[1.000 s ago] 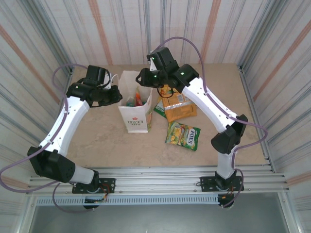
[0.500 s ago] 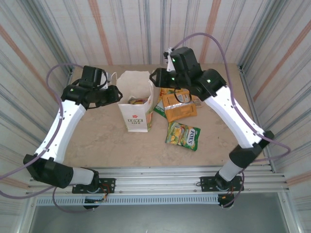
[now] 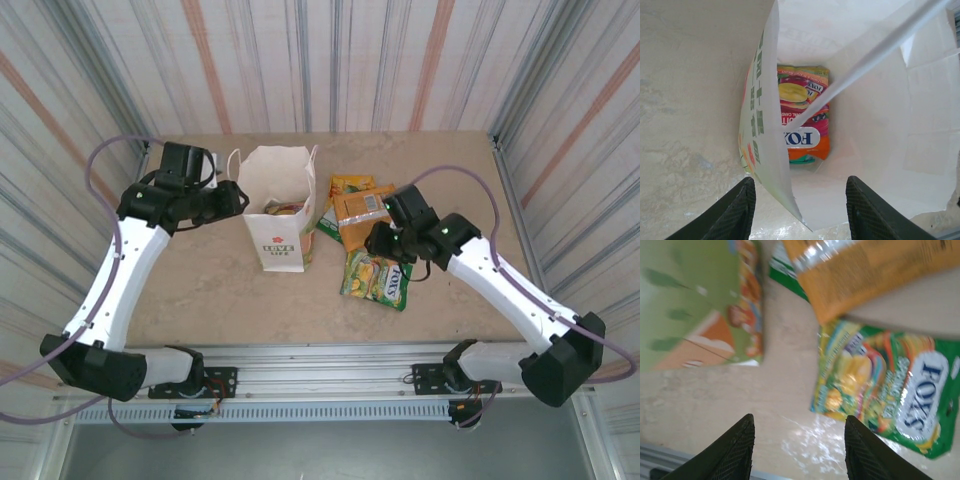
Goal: Place the snacks into the paper bag
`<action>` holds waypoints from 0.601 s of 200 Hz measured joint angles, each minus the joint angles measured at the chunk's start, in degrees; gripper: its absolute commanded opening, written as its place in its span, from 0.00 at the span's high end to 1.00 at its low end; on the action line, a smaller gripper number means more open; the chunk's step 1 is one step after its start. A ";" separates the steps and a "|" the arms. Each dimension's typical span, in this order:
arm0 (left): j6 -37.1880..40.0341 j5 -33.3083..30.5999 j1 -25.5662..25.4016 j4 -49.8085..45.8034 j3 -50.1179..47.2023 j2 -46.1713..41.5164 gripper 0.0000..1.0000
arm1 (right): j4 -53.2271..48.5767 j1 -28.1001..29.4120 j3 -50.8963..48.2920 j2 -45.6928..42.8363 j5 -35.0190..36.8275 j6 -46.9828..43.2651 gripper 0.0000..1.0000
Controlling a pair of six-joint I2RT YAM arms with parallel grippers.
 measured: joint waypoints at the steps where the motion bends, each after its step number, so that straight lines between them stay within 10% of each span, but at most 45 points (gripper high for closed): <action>1: 0.00 0.00 0.00 0.00 -0.02 0.00 0.48 | 0.02 -0.02 -0.20 -0.07 -0.04 0.09 0.50; 120: -0.37 0.17 0.00 0.46 -1.53 0.04 0.48 | 11.39 -1.07 -22.25 1.25 -10.64 22.64 0.47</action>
